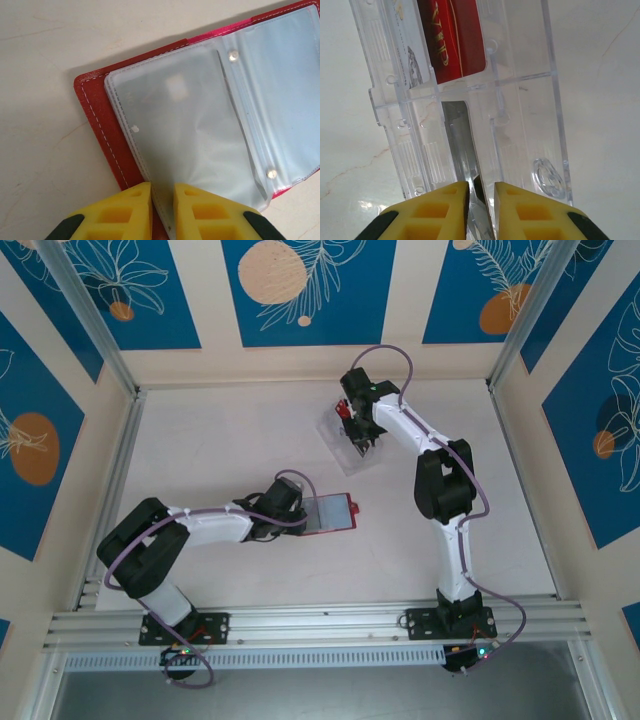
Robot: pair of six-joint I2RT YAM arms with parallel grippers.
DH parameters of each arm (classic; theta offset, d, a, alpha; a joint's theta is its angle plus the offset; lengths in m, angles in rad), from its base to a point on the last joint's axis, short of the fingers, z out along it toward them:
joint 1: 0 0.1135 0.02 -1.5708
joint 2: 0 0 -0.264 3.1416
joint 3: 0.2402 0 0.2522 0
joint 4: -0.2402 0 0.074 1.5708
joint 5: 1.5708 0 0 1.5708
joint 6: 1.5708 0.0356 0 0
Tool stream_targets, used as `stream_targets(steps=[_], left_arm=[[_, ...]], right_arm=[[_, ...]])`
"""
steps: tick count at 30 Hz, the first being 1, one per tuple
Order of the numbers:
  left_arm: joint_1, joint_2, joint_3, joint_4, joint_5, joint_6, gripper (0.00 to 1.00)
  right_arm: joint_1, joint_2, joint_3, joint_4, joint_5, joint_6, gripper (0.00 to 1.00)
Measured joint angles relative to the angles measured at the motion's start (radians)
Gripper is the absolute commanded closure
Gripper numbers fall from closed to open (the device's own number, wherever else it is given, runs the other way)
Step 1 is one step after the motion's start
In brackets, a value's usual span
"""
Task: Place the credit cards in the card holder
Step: Pick up the credit card from the storage box.
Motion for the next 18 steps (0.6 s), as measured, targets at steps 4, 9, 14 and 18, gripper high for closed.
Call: stream_targets(steps=[4, 9, 14, 18], left_arm=[[0.0, 0.0, 0.0, 0.0, 0.0, 0.0, 0.84], [0.0, 0.0, 0.0, 0.0, 0.0, 0.0, 0.84], [0.0, 0.0, 0.0, 0.0, 0.0, 0.0, 0.84], [0.0, 0.0, 0.0, 0.0, 0.0, 0.0, 0.84]], right_arm=[[0.004, 0.0, 0.0, 0.0, -0.008, -0.004, 0.82], [0.013, 0.0, 0.0, 0.0, -0.016, -0.005, 0.86], [0.014, 0.0, 0.0, 0.0, -0.021, -0.014, 0.9], [0.014, 0.0, 0.009, -0.005, -0.036, -0.022, 0.95]])
